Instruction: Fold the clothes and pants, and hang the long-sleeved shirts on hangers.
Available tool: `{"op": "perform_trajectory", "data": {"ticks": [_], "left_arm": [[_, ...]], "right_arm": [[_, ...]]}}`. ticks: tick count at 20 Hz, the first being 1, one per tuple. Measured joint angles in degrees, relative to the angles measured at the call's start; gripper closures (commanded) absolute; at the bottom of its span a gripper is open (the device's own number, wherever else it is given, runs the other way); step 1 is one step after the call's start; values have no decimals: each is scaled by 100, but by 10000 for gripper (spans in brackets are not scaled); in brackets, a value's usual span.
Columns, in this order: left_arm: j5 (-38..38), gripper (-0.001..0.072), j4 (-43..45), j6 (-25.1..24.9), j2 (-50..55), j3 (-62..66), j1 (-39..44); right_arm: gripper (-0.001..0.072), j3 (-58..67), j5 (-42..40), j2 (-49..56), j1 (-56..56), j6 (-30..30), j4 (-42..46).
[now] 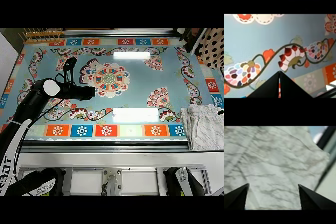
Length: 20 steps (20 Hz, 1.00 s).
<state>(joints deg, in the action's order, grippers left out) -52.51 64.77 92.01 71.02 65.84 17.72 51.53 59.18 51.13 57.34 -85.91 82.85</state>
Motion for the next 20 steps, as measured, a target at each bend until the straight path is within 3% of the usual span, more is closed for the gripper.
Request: {"op": "perform_trajectory", "data": {"ticks": [5, 9, 10, 12, 20], "left_arm": [[-37, 699, 7, 2, 0, 0, 0], [-39, 699, 7, 0, 0, 0, 0], [-37, 699, 7, 0, 0, 0, 0], [-39, 699, 7, 0, 0, 0, 0], [7, 699, 2, 0, 0, 0, 0]], "right_arm": [[47, 153, -264, -505, -2035, 704, -1692], [50, 160, -319, -431, -4028, 883, -2162], [170, 160, -326, -380, -4413, 905, -2181], [690, 160, -326, -262, -5053, 944, -2210], [680, 160, -326, -15, -5928, 964, -2249]]}}
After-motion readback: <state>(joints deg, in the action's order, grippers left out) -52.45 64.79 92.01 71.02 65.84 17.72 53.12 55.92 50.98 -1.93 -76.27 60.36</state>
